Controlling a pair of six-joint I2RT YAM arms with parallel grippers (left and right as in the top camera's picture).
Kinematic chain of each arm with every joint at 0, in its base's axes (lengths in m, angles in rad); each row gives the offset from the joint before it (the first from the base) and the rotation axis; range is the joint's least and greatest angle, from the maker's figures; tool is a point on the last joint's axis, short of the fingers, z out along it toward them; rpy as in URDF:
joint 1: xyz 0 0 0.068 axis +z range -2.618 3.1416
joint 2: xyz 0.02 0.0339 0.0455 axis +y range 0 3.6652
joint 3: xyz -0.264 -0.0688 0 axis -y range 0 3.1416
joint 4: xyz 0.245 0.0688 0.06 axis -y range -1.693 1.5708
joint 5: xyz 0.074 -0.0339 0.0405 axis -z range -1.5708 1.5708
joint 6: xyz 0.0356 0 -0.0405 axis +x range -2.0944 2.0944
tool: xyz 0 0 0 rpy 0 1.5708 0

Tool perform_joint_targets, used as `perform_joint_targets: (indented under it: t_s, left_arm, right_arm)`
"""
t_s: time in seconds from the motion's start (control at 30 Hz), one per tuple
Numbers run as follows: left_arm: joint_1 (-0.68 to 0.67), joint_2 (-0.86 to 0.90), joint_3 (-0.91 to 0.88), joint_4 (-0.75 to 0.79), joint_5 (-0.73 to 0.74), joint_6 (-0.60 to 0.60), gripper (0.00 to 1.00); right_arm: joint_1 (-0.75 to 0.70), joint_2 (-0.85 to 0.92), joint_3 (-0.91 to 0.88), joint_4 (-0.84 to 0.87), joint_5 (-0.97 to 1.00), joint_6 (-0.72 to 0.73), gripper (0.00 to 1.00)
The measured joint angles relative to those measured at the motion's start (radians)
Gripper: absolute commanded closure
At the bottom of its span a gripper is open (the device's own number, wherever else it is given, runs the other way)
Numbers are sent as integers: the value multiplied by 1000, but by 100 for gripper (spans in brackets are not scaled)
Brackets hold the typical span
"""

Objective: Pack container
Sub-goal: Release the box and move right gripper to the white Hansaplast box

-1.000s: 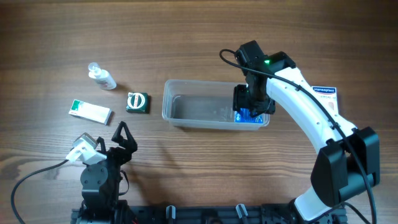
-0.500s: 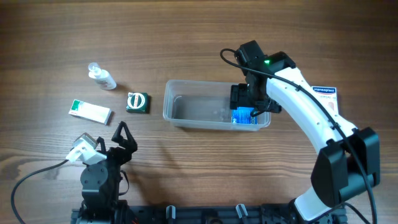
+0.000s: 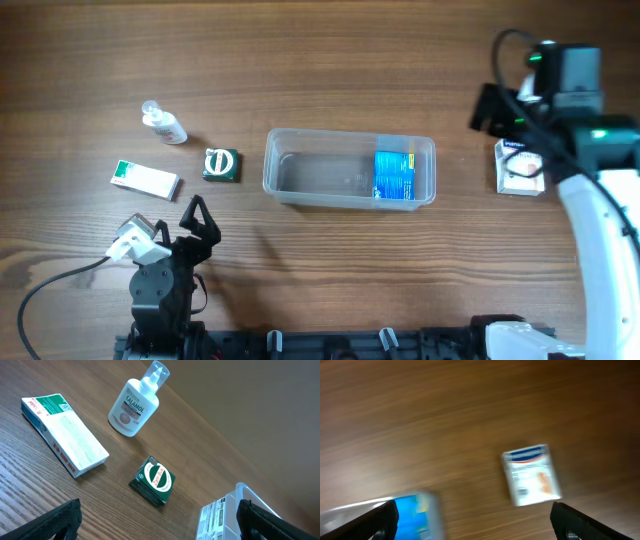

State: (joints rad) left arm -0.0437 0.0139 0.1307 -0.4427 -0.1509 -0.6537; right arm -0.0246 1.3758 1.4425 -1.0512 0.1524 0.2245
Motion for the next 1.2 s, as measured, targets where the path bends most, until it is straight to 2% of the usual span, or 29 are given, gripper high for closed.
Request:
perform_joint_targets:
  t_s: [0.13, 0.37, 0.63, 1.07, 1.2]
  left_arm:
    - [0, 0, 0, 0, 0, 0, 0]
    - [0, 0, 0, 0, 0, 0, 0]
    - [0, 0, 0, 0, 0, 0, 0]
    - [0, 0, 0, 0, 0, 0, 0]
    - [0, 0, 0, 0, 0, 0, 0]
  right_arm:
    - [-116, 100, 0, 2, -32, -67, 0]
    - [-233, 306, -2, 50, -52, -171, 1]
    - [-249, 505, -2, 60, -58, -253, 0]
    - [-274, 645, -2, 153, -59, -309, 0]
    - [-295, 664, -2, 154, -61, -295, 7]
